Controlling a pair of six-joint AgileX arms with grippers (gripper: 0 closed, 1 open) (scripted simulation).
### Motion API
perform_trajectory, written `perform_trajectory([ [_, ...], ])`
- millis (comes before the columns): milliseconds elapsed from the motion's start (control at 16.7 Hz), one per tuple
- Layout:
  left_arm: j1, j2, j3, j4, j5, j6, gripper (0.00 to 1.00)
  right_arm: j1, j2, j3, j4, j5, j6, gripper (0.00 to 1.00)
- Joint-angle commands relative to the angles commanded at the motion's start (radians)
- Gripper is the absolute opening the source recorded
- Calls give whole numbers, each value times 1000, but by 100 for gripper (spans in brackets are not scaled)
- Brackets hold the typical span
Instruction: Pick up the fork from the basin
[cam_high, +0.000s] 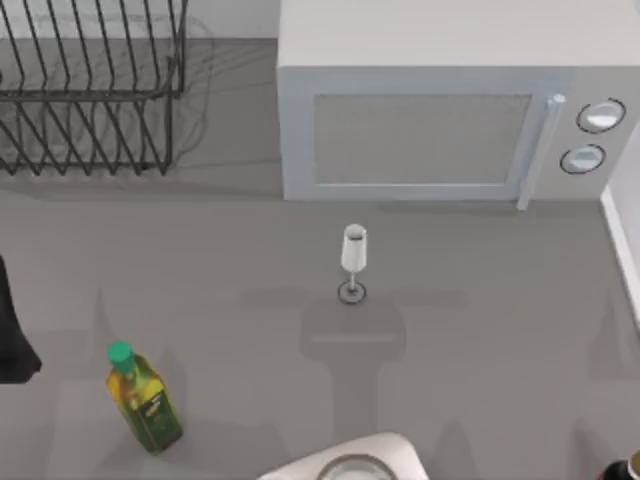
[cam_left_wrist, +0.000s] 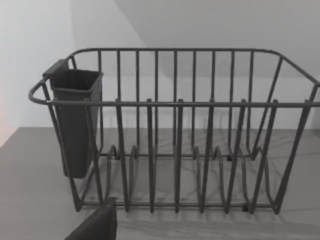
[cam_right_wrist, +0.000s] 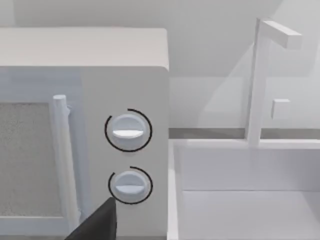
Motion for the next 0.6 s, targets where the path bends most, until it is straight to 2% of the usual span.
perform_trajectory([
  [360,0,0,0,0,0,0,100,-5,30,30,-20,0,-4,100],
  [600,0,0,0,0,0,0,100,-30,218,206,-133,0,-28,100],
])
